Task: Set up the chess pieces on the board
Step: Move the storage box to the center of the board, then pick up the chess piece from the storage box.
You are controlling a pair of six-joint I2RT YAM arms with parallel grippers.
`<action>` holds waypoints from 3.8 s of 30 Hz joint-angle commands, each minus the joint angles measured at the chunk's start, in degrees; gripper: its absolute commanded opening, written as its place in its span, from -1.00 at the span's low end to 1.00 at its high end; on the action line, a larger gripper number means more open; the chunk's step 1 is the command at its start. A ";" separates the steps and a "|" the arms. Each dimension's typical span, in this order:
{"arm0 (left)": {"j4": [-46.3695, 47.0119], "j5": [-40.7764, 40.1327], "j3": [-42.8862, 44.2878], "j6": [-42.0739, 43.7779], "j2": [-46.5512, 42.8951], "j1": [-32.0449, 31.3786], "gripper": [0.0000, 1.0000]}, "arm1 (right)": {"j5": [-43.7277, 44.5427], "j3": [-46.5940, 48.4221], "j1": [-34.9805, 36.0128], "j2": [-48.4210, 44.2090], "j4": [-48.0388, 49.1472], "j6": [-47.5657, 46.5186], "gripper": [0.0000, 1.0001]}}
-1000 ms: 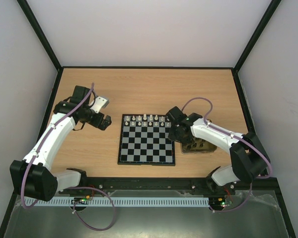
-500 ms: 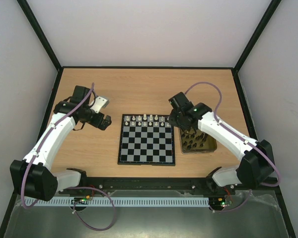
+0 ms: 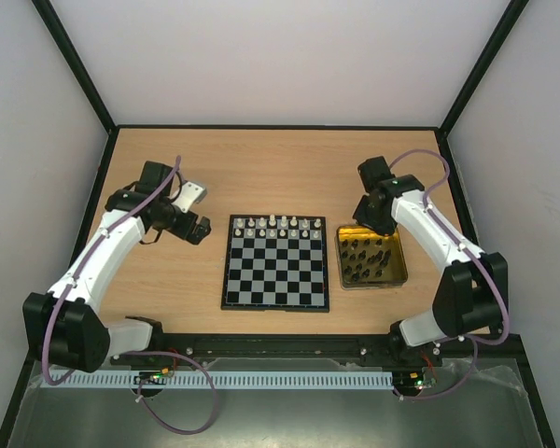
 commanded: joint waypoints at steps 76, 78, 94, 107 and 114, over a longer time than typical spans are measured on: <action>3.82 -1.83 -2.31 0.80 3.93 -1.15 0.98 | -10.12 -0.50 -11.07 20.04 7.19 -8.54 -0.91; 3.91 -1.77 -2.34 0.89 3.97 -1.13 0.99 | -10.04 -0.58 -11.02 19.77 7.03 -8.53 -0.96; 4.96 -1.42 -3.12 0.78 3.46 -1.14 0.98 | -10.69 -0.70 -11.03 15.17 4.67 -8.45 -0.96; 6.04 -1.31 -3.73 0.65 3.00 -1.15 0.98 | -7.48 4.91 -5.84 8.04 -1.46 -6.56 -0.96; 6.55 -1.43 -2.81 0.11 3.27 -1.09 0.99 | -5.21 12.38 7.76 6.09 -7.72 -3.08 -0.96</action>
